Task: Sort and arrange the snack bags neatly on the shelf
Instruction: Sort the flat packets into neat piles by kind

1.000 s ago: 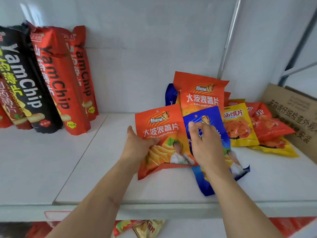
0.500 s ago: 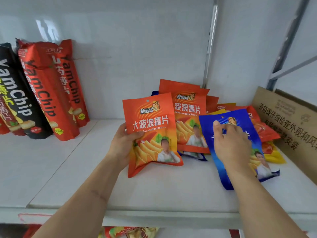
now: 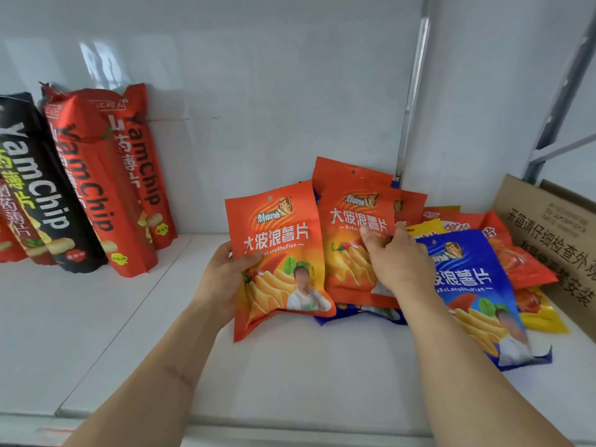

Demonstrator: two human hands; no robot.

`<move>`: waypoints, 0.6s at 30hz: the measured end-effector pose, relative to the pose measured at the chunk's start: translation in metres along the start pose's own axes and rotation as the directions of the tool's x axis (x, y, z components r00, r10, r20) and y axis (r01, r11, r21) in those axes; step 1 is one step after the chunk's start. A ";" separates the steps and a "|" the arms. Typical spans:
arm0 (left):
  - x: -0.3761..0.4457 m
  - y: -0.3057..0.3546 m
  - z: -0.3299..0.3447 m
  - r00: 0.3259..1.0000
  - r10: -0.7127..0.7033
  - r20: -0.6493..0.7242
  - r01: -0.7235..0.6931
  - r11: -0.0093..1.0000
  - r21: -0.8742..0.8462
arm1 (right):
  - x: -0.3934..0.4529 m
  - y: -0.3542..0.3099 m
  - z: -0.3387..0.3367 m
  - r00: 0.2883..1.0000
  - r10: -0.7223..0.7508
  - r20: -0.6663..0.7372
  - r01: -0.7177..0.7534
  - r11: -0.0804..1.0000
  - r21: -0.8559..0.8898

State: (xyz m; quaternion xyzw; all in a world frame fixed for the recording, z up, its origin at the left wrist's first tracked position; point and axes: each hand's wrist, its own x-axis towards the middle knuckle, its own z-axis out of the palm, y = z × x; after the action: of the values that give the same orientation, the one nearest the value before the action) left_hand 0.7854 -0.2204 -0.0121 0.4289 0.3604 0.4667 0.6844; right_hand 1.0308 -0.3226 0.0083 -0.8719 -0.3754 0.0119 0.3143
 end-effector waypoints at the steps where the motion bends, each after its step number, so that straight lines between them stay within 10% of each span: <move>1: 0.002 0.002 -0.005 1.000 0.005 -0.013 -0.005 1.000 -0.012 | 0.004 -0.002 0.001 0.999 0.031 0.018 -0.031 0.999 0.021; 12: 0.025 0.010 -0.023 0.982 0.144 -0.124 -0.149 0.988 -0.030 | 0.013 -0.008 0.011 0.977 -0.076 -0.202 0.107 0.983 0.150; 18: 0.027 0.010 -0.016 0.969 0.164 -0.186 -0.169 0.985 -0.013 | 0.005 -0.034 0.018 0.974 -0.207 -0.093 0.226 0.919 0.323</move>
State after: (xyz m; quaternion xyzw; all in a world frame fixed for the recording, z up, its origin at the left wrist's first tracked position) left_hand 0.7761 -0.1889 -0.0108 0.4027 0.3781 0.5653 0.6126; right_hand 1.0077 -0.2919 0.0133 -0.7596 -0.4531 0.0154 0.4664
